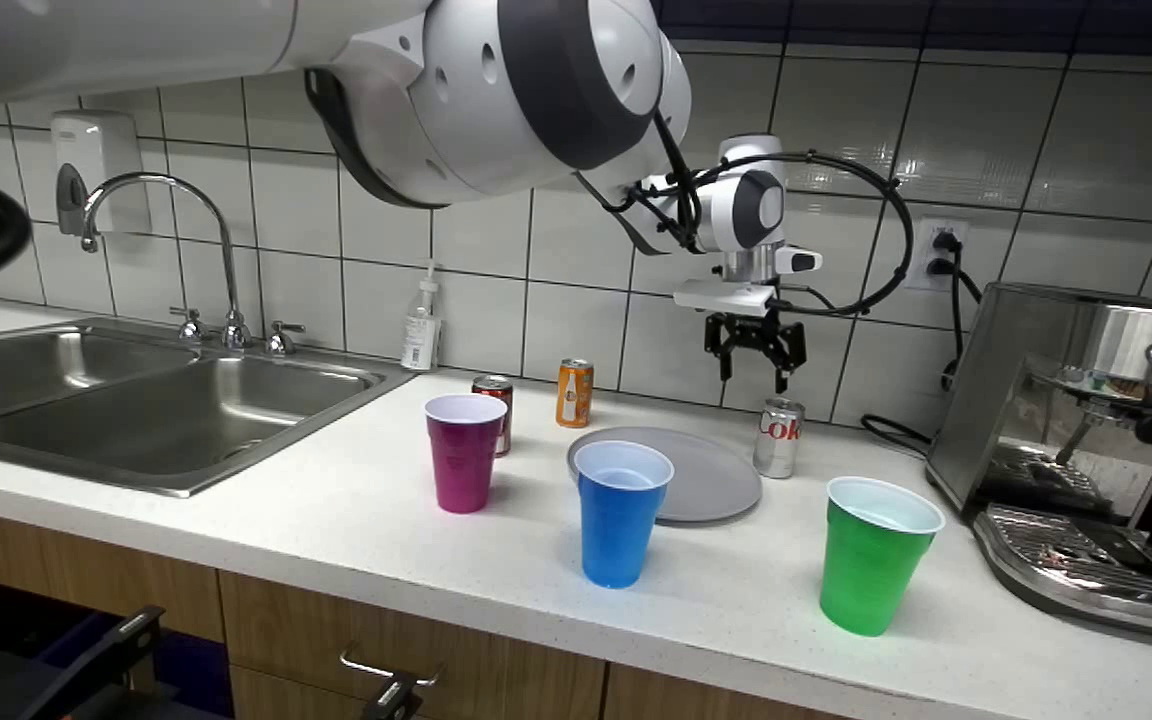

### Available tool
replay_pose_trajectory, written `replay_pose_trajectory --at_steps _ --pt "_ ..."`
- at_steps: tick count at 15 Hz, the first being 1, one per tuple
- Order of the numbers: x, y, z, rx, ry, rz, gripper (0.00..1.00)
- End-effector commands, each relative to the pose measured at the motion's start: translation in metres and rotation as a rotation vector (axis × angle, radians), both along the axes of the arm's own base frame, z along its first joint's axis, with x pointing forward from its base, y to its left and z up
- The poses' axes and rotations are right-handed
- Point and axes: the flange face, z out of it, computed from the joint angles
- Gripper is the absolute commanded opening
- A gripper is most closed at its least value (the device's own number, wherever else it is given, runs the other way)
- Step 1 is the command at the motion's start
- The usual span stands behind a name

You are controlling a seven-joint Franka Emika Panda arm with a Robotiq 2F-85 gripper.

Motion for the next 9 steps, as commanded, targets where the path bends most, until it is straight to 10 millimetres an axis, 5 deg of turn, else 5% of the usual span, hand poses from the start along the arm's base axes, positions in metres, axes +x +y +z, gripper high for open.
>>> replay_pose_trajectory --at_steps 1,9 --pt "0.001 0.006 0.009 0.014 -0.021 0.054 1.0" --pt "-0.004 0.016 0.008 0.021 -0.032 0.141 1.0"
